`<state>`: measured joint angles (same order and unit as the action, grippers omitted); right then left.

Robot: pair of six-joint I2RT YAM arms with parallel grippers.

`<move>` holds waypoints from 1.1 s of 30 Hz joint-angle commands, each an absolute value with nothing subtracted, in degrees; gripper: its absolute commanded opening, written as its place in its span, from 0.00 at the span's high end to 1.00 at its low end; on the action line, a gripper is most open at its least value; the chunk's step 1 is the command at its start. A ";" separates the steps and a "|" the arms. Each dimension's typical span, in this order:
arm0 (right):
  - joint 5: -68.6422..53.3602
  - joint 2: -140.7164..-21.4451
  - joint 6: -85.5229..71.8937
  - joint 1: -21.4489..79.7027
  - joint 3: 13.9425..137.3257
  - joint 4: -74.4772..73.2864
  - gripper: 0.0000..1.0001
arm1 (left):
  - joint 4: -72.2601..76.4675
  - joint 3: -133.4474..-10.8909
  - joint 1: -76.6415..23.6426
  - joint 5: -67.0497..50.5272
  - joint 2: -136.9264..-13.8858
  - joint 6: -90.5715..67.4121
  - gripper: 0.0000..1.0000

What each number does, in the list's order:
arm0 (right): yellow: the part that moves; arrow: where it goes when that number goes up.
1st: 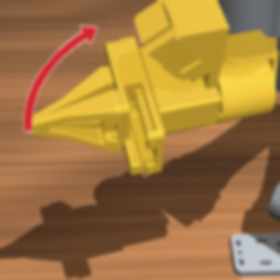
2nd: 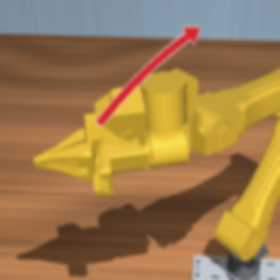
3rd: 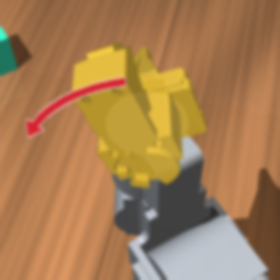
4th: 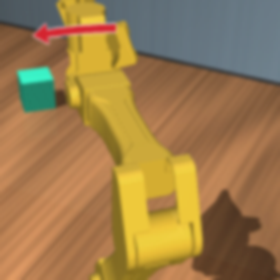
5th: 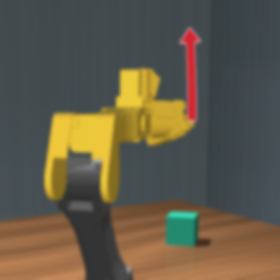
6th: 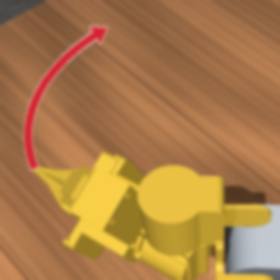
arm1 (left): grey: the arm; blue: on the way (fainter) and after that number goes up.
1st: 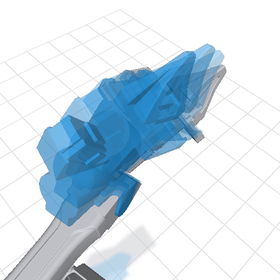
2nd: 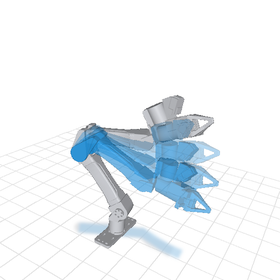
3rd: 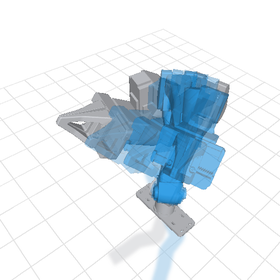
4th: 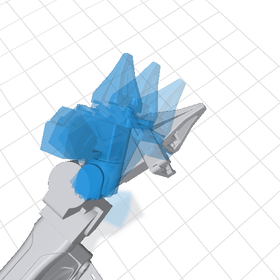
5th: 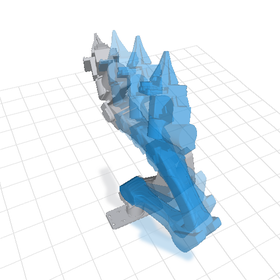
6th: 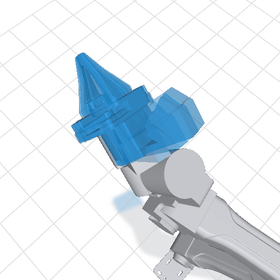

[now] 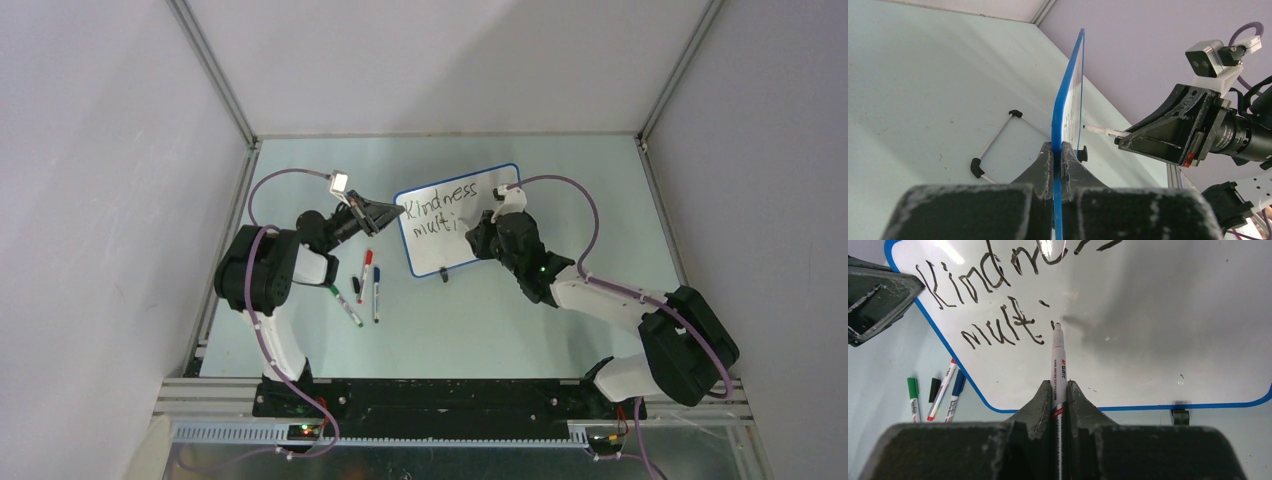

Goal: Write a sentence on the whiteboard

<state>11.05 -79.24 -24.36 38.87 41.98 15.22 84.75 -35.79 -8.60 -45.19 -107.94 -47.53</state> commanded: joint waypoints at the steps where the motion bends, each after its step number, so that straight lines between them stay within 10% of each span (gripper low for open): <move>1: 10.84 -80.05 -23.74 38.75 45.08 16.38 1.00 | 87.80 -35.62 -8.52 -45.64 -105.35 -45.01 1.00; 33: 12.61 -83.53 -25.10 38.35 49.06 10.84 1.00 | 87.80 -35.42 -8.58 -45.62 -105.16 -44.91 1.00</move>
<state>11.14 -83.07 -24.58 38.81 46.98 11.86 84.75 -35.68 -8.60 -45.15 -107.90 -47.51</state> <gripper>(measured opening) 0.141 0.021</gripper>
